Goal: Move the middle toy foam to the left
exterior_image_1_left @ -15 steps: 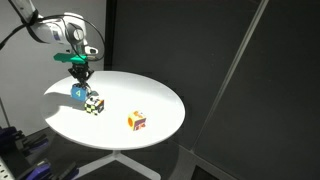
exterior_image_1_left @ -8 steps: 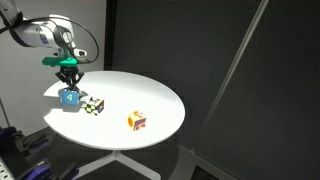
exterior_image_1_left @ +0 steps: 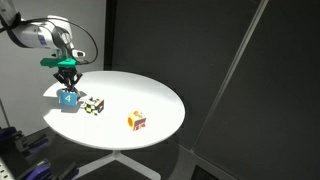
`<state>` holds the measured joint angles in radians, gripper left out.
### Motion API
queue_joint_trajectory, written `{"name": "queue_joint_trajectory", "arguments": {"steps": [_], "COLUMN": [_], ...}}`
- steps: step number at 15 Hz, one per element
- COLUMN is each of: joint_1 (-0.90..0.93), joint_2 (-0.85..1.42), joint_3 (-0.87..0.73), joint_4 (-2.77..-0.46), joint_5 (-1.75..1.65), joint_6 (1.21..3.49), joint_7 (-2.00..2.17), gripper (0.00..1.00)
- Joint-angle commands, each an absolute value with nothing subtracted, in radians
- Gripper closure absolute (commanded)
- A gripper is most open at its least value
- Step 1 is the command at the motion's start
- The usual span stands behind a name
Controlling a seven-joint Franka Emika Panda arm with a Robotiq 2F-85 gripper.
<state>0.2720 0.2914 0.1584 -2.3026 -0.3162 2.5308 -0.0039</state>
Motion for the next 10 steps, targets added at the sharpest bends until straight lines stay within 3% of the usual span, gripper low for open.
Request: {"name": "queue_joint_trajectory", "arguments": {"steps": [1,6,7,10], "joint_1": [0.27,0.27,0.27,0.27], "joint_2": [0.291,0.291,0.291,0.279], "joint_3": [0.161,0.161,0.161,0.168], "joint_4": [-2.302,-2.302,-2.302,-2.3], "joint_5": [-0.316,-0.316,-0.316,-0.331], "joint_6": [2.529,2.529,2.529,2.555], "joint_7": [-0.004,-0.004,-0.004,-0.036], "gripper": [0.85,0.85,0.96,0.96]}}
